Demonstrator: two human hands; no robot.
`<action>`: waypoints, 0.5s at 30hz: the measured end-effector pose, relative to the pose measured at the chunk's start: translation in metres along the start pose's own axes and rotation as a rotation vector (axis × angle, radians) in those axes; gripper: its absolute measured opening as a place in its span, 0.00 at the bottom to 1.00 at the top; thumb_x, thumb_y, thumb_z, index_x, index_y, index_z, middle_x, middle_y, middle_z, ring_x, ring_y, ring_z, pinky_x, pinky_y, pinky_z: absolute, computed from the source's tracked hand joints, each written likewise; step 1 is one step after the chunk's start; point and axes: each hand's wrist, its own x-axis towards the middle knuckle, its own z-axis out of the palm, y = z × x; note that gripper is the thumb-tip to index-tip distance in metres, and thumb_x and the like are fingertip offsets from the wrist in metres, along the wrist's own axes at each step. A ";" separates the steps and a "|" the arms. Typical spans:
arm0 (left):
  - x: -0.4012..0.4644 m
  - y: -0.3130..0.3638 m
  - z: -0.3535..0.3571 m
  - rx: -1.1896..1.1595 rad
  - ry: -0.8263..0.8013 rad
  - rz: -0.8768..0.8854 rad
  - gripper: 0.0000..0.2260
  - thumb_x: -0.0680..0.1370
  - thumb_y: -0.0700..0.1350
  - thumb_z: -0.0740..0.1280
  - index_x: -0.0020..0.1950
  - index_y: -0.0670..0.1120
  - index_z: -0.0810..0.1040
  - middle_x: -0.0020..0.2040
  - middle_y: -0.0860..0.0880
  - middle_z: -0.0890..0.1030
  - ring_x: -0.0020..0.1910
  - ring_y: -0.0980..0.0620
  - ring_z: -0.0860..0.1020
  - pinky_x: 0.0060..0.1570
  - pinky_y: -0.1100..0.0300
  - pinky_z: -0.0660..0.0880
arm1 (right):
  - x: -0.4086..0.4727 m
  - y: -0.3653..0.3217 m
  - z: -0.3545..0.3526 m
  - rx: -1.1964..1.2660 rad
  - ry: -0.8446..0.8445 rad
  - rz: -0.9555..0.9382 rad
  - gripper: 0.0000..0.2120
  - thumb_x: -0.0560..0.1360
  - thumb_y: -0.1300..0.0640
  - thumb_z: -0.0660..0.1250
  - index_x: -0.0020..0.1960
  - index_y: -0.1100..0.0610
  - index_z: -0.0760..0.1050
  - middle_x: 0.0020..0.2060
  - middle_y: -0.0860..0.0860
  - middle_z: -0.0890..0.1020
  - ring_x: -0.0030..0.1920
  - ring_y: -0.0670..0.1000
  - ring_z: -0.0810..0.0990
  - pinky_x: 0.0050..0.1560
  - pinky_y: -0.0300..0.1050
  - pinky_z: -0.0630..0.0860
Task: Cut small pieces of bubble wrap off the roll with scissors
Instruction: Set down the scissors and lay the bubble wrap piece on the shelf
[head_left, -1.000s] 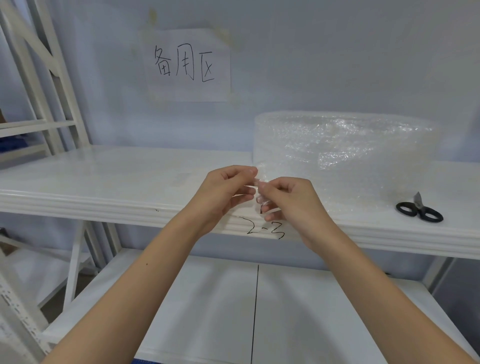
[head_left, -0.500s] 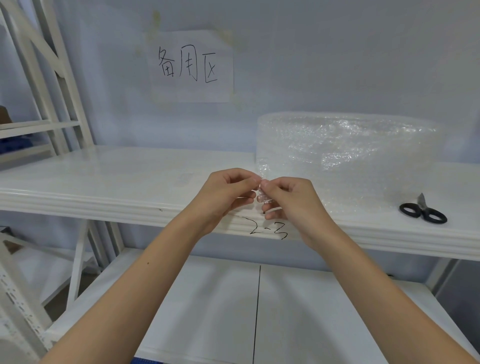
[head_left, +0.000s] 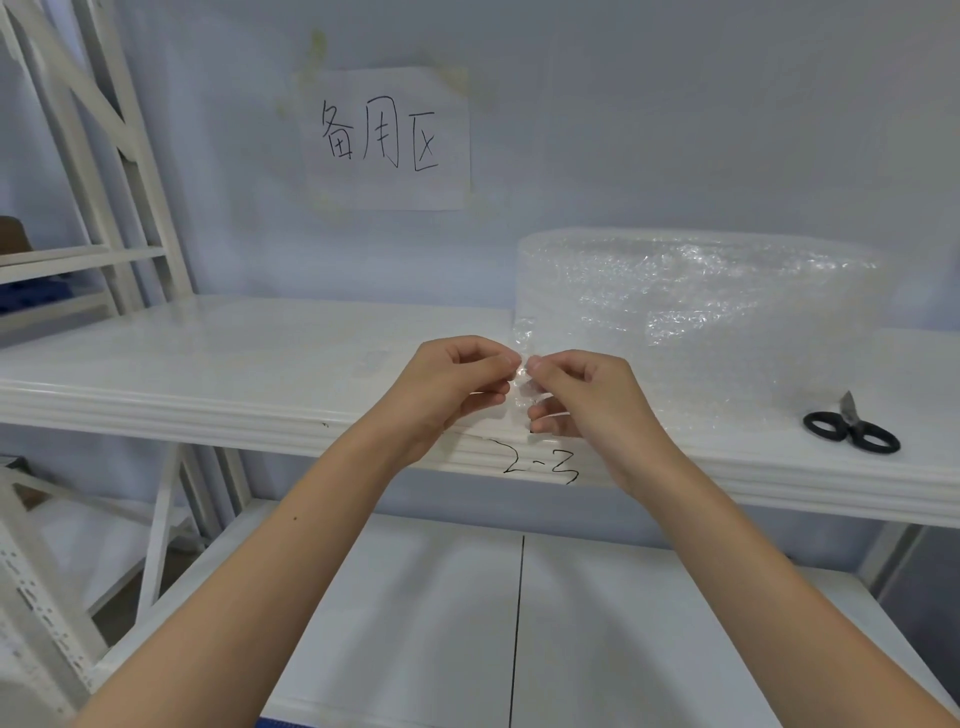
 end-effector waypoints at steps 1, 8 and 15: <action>0.001 0.000 -0.002 0.004 0.007 -0.005 0.03 0.77 0.39 0.70 0.46 0.41 0.83 0.39 0.48 0.81 0.37 0.54 0.79 0.45 0.63 0.79 | 0.000 0.000 -0.001 -0.003 0.014 -0.003 0.10 0.78 0.56 0.67 0.49 0.63 0.80 0.40 0.55 0.83 0.32 0.50 0.81 0.39 0.47 0.83; 0.017 0.009 -0.037 0.257 0.080 -0.109 0.02 0.76 0.39 0.72 0.47 0.41 0.84 0.39 0.49 0.82 0.35 0.55 0.78 0.41 0.67 0.80 | -0.002 0.001 -0.007 -0.043 0.066 -0.021 0.08 0.77 0.58 0.67 0.48 0.64 0.80 0.44 0.55 0.80 0.29 0.48 0.81 0.36 0.44 0.81; 0.044 0.019 -0.074 0.709 0.172 -0.190 0.05 0.74 0.42 0.72 0.46 0.41 0.85 0.46 0.47 0.85 0.37 0.50 0.72 0.38 0.61 0.70 | -0.005 0.001 -0.012 -0.040 0.042 -0.017 0.07 0.76 0.61 0.65 0.47 0.64 0.80 0.44 0.56 0.80 0.29 0.49 0.80 0.37 0.47 0.82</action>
